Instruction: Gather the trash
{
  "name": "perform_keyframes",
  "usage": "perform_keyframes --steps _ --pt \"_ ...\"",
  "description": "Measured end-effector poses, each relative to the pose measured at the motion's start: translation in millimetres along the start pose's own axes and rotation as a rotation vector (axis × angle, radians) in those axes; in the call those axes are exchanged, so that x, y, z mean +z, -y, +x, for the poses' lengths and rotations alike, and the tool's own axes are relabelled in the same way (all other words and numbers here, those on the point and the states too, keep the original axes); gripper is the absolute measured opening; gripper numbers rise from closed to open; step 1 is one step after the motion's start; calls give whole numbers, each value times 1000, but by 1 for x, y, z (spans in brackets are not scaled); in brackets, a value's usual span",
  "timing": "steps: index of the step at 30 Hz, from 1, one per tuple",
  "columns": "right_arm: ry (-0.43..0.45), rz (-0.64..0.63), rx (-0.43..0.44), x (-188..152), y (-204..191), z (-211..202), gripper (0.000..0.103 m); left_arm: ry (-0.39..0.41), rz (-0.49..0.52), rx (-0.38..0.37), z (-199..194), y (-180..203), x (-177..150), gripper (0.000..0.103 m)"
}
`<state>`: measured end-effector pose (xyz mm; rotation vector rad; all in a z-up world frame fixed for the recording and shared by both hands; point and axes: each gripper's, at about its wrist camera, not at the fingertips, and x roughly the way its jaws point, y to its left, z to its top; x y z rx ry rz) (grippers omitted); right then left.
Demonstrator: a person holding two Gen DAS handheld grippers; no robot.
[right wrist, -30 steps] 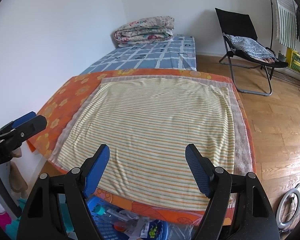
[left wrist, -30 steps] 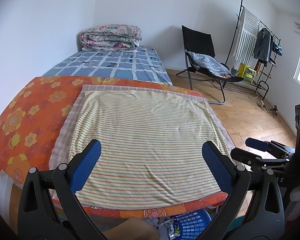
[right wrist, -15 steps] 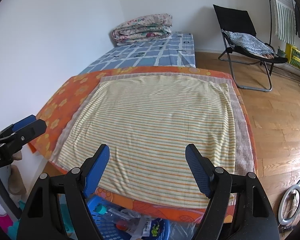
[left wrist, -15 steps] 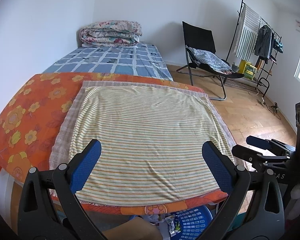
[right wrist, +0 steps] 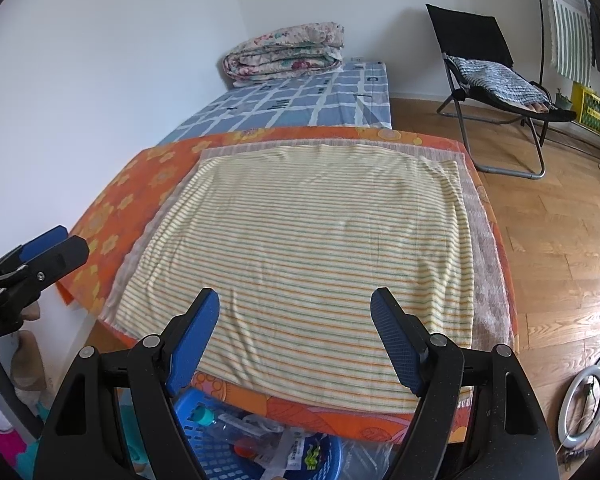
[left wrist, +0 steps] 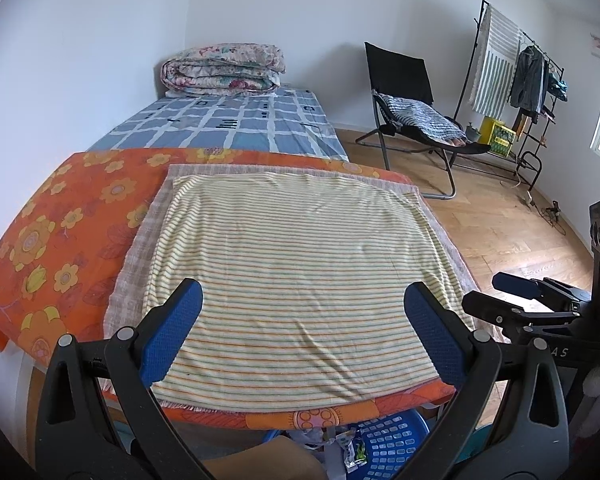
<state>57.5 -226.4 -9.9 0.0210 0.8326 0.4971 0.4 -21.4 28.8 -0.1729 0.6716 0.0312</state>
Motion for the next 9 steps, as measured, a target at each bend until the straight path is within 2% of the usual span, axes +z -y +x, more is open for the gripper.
perform_keyframes --steps 9 --pt "-9 14 2 0 3 1 78 -5 -7 1 1 -2 -1 102"
